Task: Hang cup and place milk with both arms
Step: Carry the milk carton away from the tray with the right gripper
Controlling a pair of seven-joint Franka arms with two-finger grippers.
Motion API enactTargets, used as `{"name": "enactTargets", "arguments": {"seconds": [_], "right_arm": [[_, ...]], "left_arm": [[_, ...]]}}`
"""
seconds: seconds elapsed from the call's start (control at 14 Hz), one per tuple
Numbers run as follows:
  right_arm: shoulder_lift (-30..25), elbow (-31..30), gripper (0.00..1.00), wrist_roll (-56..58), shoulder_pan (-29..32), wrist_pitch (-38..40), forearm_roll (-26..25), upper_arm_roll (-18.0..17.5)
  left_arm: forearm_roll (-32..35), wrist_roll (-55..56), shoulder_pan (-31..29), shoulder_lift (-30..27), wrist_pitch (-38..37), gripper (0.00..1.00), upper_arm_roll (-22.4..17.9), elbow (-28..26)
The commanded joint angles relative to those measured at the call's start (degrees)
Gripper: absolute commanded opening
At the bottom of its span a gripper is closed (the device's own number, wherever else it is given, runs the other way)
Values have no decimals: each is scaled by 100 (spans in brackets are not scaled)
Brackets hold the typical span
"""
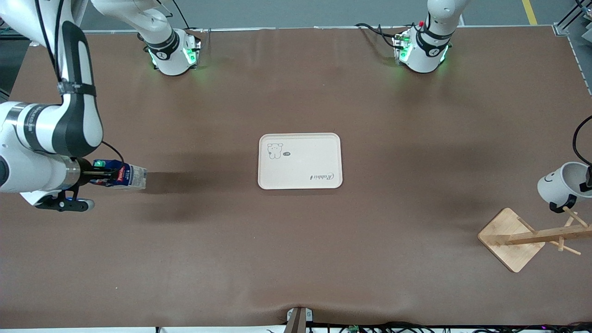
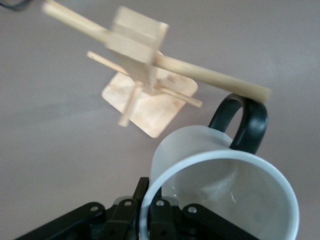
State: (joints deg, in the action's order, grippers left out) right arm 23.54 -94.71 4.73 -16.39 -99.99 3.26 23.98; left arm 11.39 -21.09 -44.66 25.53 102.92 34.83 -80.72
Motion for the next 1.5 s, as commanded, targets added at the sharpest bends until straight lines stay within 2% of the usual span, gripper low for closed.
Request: {"name": "enactTargets", "arguments": {"seconds": [0.0,0.07,0.14,0.21,0.29,0.57,0.86,1.14,1.43], "right_arm": [[-139,-635,0,291,189,-546,-71,-69],[-131,-828,0,291,241,-705,-1,-69],[-139,-900,19,300,294,-724,51,-69],[-139,-892,94,291,294,-706,78,-69],[-131,-883,100,283,286,-680,87,-69],[-148,-865,100,291,277,-610,87,-69],[-174,-822,100,283,268,-478,131,-78],[-139,-172,100,265,250,303,245,-78],[-139,30,100,282,241,340,237,-87]], "left_arm": [[-128,263,36,-128,-447,0,181,83],[-94,229,28,-128,-457,0,190,109],[-85,211,28,-128,-457,0,191,118],[-67,194,28,-128,-457,0,199,135],[-49,176,45,-128,-448,0,208,162],[-41,132,80,-75,-395,0,182,285],[126,-272,63,39,122,0,129,346],[126,-316,71,180,448,0,15,355],[126,-615,37,346,800,0,-73,381]]}}
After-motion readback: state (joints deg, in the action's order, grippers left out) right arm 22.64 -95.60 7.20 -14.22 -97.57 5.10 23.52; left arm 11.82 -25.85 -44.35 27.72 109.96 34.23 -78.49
